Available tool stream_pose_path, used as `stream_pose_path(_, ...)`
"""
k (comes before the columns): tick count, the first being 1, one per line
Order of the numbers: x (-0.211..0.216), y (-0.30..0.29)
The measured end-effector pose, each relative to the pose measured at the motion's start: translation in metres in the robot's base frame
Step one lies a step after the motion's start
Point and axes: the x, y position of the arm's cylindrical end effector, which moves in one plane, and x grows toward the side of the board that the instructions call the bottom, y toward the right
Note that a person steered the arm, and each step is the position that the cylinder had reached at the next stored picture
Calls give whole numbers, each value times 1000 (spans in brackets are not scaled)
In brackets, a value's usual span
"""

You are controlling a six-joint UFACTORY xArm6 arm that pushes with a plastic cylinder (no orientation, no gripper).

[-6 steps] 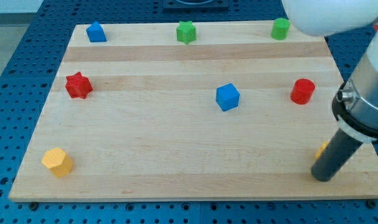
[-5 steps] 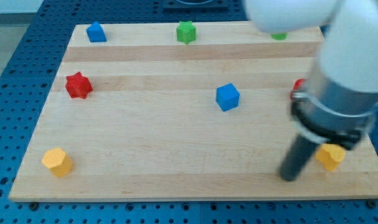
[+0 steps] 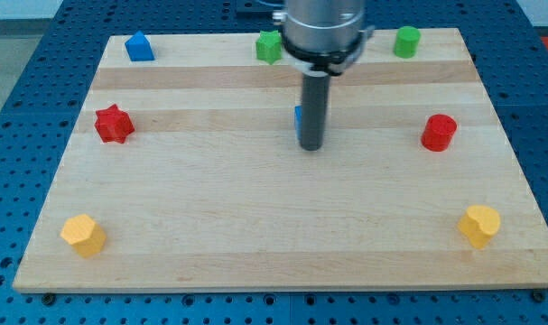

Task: Keep the blue cube at the center of the board

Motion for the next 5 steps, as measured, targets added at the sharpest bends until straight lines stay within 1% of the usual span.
stream_pose_path(1, -1, 22)
stream_pose_path(2, -28, 70)
stream_pose_path(3, -58, 81)
stream_pose_path(4, -61, 38)
stream_pose_path(5, -34, 5)
